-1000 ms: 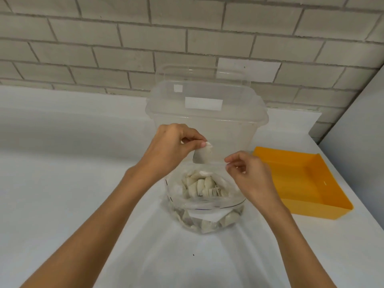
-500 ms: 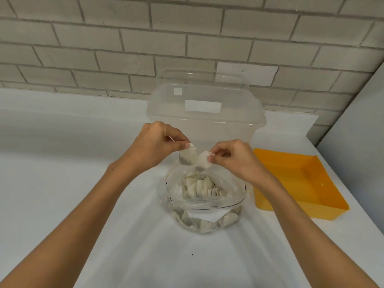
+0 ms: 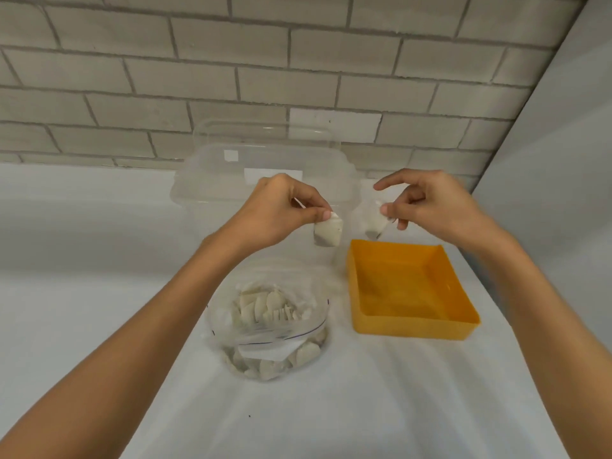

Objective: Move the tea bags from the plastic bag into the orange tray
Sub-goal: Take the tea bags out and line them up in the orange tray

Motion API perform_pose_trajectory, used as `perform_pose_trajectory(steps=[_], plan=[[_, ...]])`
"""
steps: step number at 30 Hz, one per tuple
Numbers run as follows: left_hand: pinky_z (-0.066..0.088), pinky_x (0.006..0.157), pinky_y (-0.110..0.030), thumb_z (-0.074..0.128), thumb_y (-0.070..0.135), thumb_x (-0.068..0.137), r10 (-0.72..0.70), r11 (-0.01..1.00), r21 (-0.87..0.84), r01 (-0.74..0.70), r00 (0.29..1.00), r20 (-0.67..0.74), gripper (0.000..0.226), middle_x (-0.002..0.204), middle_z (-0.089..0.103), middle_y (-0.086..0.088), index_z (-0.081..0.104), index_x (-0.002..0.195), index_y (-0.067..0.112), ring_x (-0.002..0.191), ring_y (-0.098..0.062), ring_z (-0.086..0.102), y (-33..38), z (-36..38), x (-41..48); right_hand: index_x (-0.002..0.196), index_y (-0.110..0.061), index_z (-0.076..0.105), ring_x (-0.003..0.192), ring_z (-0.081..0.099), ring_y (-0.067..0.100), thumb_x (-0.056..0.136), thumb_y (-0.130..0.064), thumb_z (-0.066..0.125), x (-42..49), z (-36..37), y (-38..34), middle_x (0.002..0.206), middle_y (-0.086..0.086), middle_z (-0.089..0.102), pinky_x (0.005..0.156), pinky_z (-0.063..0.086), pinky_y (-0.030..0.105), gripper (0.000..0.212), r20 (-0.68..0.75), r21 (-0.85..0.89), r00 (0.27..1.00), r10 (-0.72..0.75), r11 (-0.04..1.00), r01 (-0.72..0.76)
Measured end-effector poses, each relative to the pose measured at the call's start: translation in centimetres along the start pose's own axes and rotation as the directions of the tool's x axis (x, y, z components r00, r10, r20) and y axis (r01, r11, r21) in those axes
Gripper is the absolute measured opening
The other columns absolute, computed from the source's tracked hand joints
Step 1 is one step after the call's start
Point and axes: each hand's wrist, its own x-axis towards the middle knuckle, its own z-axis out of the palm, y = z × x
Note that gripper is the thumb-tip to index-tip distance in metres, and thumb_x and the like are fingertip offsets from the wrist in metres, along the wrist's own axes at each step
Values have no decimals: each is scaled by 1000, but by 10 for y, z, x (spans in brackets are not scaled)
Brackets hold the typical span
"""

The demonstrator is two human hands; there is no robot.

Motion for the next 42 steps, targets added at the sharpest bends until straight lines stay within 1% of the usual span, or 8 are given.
perform_pose_trajectory(steps=[6, 14, 18, 22, 27, 31, 37, 42], plan=[[44, 69, -6, 71, 18, 84, 48, 998, 39, -50, 997, 62, 9, 86, 73, 8, 77, 91, 18, 79, -2, 60, 30, 65, 43, 104, -28, 66, 63, 68, 3, 89, -18, 65, -11, -35, 56, 67, -4, 72, 68, 48, 17, 18, 94, -86, 994, 48, 995, -40], [54, 88, -29, 67, 11, 88, -41, 977, 215, 1, 982, 183, 12, 99, 72, -5, 74, 97, 11, 91, -15, 66, 14, 139, 88, 103, -13, 70, 84, 71, 8, 83, -19, 72, -4, -44, 128, 87, 2, 76, 77, 55, 20, 20, 286, 120, 938, 196, 964, -238], [50, 85, -27, 63, 10, 89, -137, 948, 311, 71, 971, 197, 13, 106, 68, -7, 73, 98, 10, 97, -21, 64, -5, 163, 97, 94, -10, 73, 68, 67, 15, 86, -19, 69, 5, -37, 147, 76, 3, 73, 70, 56, 23, 13, 224, 128, 959, 172, 971, -204], [46, 88, -29, 59, 12, 93, -191, 912, 399, 99, 961, 200, 14, 118, 58, -10, 70, 101, 8, 107, -26, 58, -26, 179, 100, 96, -18, 75, 77, 62, 8, 86, -26, 70, 20, -30, 158, 87, -9, 68, 65, 46, 17, 14, 218, 32, 963, 158, 985, -169], [43, 81, -26, 51, 8, 96, -241, 903, 399, 162, 958, 158, 17, 117, 59, -13, 65, 104, 8, 104, -27, 57, -46, 187, 101, 106, -11, 68, 67, 69, 16, 91, -20, 64, 36, -12, 166, 94, 8, 70, 63, 57, 25, 18, 321, 40, 928, 186, 977, -210], [45, 75, -29, 47, 13, 98, -242, 896, 409, 172, 962, 126, 17, 111, 61, -14, 63, 103, 11, 94, -28, 60, -57, 189, 100, 99, -15, 68, 53, 66, 9, 92, -18, 63, 43, 8, 165, 85, 10, 70, 52, 53, 18, 10, 341, -10, 929, 146, 988, -152], [50, 77, -33, 45, 19, 100, -209, 886, 433, 164, 976, 57, 17, 110, 61, -15, 60, 107, 13, 94, -30, 60, -56, 187, 98, 106, -8, 67, 66, 66, 17, 89, 1, 60, 52, 42, 159, 85, 17, 70, 65, 57, 23, 20, 375, -41, 918, 127, 992, -121], [49, 76, -31, 45, 17, 100, -210, 895, 409, 179, 977, 33, 17, 108, 61, -16, 60, 107, 10, 93, -29, 60, -55, 186, 94, 97, -11, 69, 81, 60, 16, 85, -3, 66, 55, 74, 158, 95, 8, 67, 72, 50, 24, 15, 242, -26, 959, 147, 989, -145]])
